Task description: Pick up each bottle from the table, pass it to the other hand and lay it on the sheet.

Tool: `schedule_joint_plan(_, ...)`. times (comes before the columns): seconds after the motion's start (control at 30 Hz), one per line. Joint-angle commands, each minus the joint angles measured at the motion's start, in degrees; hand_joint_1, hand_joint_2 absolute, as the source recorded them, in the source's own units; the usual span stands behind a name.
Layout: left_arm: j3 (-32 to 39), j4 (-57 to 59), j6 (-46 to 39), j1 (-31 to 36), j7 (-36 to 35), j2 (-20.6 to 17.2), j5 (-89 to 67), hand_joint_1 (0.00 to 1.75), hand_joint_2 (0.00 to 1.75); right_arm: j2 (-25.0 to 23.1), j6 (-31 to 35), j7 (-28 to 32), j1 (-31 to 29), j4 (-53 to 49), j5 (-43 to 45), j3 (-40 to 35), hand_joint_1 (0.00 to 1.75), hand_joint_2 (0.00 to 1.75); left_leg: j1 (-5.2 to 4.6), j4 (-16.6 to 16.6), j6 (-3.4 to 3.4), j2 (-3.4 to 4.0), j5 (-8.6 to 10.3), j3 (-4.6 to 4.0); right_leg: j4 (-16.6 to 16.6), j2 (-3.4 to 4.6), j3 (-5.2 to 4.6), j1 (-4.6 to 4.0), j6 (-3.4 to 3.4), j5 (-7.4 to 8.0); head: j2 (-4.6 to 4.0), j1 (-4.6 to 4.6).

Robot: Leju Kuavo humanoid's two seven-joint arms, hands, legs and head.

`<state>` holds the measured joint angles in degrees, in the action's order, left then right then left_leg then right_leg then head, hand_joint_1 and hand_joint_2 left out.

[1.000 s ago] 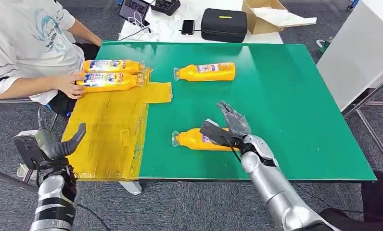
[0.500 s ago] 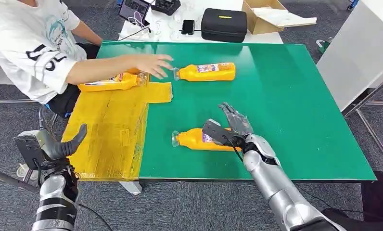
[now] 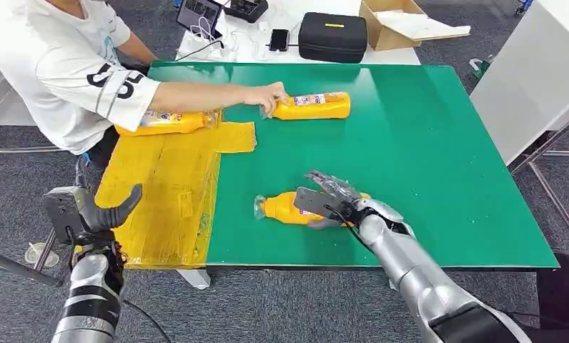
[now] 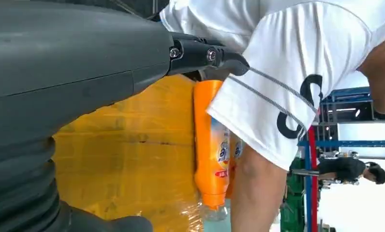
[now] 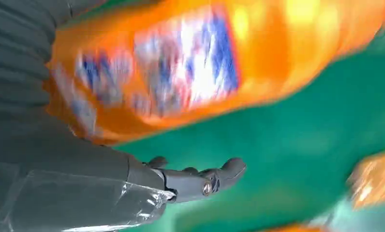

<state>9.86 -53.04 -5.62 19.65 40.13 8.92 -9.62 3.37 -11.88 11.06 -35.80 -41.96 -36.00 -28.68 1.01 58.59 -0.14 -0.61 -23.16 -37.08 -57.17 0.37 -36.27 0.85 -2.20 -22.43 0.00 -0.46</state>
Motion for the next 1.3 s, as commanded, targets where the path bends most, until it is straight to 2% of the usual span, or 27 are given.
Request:
schedule_joint_plan(0.03,-4.68,5.66,-0.61,4.29,-0.13,-0.62,0.29,0.00,1.75,1.51,-3.03,2.38,-6.07,9.58,3.52,-11.17,0.00,1.75,0.03,-0.02,0.08,-0.04,-0.07,0.31,0.05,-0.16,0.36,-0.08,0.13,-0.09,0.00,0.02)
schedule_joint_plan(0.5,-4.93,7.72,0.67,4.56,-0.13,-0.12,1.78,0.00,1.75,5.79,-7.14,0.52,-8.67,9.03,5.63,-21.27,0.00,1.75,-0.02,0.00,0.04,-0.04,-0.01,0.12,0.01,-0.09,0.12,0.00,0.05,-0.04,0.02,0.00)
schedule_joint_plan(0.67,-3.73,8.32,1.47,3.76,-0.13,0.08,2.22,0.00,1.75,7.03,-5.55,-2.86,-8.43,8.81,3.11,-26.72,0.00,1.75,0.02,-0.04,0.07,-0.08,-0.06,0.29,0.09,-0.17,0.34,-0.05,0.09,-0.08,0.02,0.00)
schedule_joint_plan(0.83,-3.69,8.36,1.49,3.69,-0.13,0.05,2.23,0.00,1.75,7.07,-5.46,-2.87,-8.33,8.76,3.10,-26.79,0.00,1.75,-0.01,-0.02,0.03,-0.04,-0.02,0.12,0.03,-0.07,0.15,0.00,0.05,-0.04,0.00,-0.02)
schedule_joint_plan(0.9,-3.25,8.13,1.58,3.41,-0.25,0.22,2.30,0.00,1.75,7.18,-4.50,-4.25,-8.09,8.40,2.23,-27.75,0.00,1.75,0.00,-0.02,0.03,-0.05,-0.02,0.14,0.04,-0.09,0.16,-0.01,0.06,-0.04,0.00,-0.02)
schedule_joint_plan(0.93,-3.09,7.96,1.59,3.13,-0.29,0.24,2.22,0.00,1.75,7.25,-4.12,-4.63,-7.74,8.25,2.22,-28.02,0.00,1.75,0.02,-0.06,0.08,-0.04,-0.09,0.41,0.09,-0.16,0.45,-0.06,0.15,-0.11,0.00,-0.02)
schedule_joint_plan(0.97,-2.87,7.78,1.60,2.84,-0.35,0.25,2.18,0.00,1.75,7.27,-3.32,-5.46,-7.41,8.02,1.68,-28.47,0.00,1.75,0.01,-0.03,0.04,-0.05,-0.04,0.20,0.05,-0.10,0.23,-0.03,0.07,-0.05,0.00,0.00)
schedule_joint_plan(1.0,-2.74,7.71,1.64,2.68,-0.37,0.27,2.13,0.00,1.75,7.19,-3.11,-5.52,-7.17,8.06,1.86,-28.42,0.09,1.75,0.03,-0.06,0.06,-0.06,-0.06,0.34,0.10,-0.15,0.38,-0.07,0.11,-0.08,0.00,0.00)
schedule_joint_plan(1.07,-2.42,7.30,1.47,2.27,-0.46,0.37,1.96,0.00,1.75,7.07,-1.76,-6.62,-6.69,7.78,0.76,-28.91,1.43,1.75,0.02,-0.03,0.04,-0.02,-0.04,0.19,0.07,-0.06,0.21,-0.04,0.05,-0.03,0.00,0.00)
schedule_joint_plan(1.1,-2.30,7.26,1.66,2.19,-0.46,0.36,2.00,0.00,1.75,7.00,-1.66,-7.01,-6.55,7.93,0.96,-28.70,1.73,1.75,0.02,-0.05,0.06,-0.04,-0.04,0.27,0.10,-0.10,0.30,-0.05,0.07,-0.05,0.00,0.00)
schedule_joint_plan(1.27,-2.17,7.27,1.83,2.09,-0.64,0.48,1.76,0.00,1.75,6.60,-0.03,-6.81,-5.64,7.56,1.56,-27.50,1.75,1.75,0.02,-0.04,0.05,-0.04,-0.02,0.24,0.08,-0.09,0.28,-0.03,0.06,-0.03,0.00,0.00)
schedule_joint_plan(1.3,-2.09,6.97,1.90,1.78,-0.65,0.52,1.71,0.00,1.75,6.78,2.26,-6.67,-4.72,6.25,1.84,-26.14,1.75,1.75,0.03,-0.06,0.07,-0.04,-0.04,0.34,0.13,-0.12,0.40,-0.07,0.10,-0.04,0.00,0.00)
